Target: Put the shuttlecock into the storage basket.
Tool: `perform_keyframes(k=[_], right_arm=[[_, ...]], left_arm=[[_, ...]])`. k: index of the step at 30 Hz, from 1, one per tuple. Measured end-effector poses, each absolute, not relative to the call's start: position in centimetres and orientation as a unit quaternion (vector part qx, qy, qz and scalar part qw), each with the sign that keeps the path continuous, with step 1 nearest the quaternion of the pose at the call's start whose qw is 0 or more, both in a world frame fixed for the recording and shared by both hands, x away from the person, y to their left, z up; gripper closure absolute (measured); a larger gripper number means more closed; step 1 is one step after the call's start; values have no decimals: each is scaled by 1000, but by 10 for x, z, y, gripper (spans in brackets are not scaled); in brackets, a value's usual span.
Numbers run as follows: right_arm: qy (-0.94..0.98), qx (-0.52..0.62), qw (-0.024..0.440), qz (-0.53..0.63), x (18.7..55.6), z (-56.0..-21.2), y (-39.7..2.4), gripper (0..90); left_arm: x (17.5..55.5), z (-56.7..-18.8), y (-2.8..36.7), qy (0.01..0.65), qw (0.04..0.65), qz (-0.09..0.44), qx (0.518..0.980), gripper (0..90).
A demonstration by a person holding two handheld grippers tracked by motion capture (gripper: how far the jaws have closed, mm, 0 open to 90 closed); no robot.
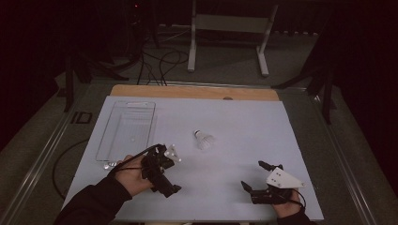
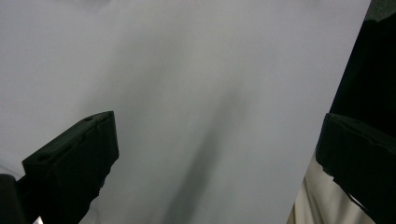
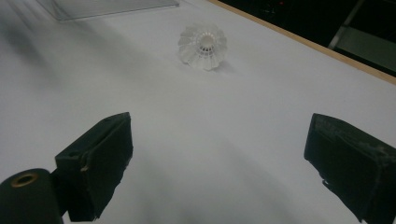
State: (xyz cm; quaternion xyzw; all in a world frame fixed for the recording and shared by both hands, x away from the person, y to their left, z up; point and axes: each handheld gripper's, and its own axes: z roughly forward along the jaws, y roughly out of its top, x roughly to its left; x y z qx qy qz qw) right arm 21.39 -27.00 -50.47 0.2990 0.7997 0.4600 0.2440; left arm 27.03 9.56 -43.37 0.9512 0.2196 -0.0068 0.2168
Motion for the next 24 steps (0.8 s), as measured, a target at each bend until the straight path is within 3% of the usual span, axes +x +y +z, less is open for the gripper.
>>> perform_keyframes(k=[17,24], right_arm=[[803,297,238,459,215,-506,-269,82],[803,298,236,458,215,-506,-270,81]], left_arm=[[306,-436,66,266,172,-49,947,0],[318,-441,54,280,161,-43,945,0]])
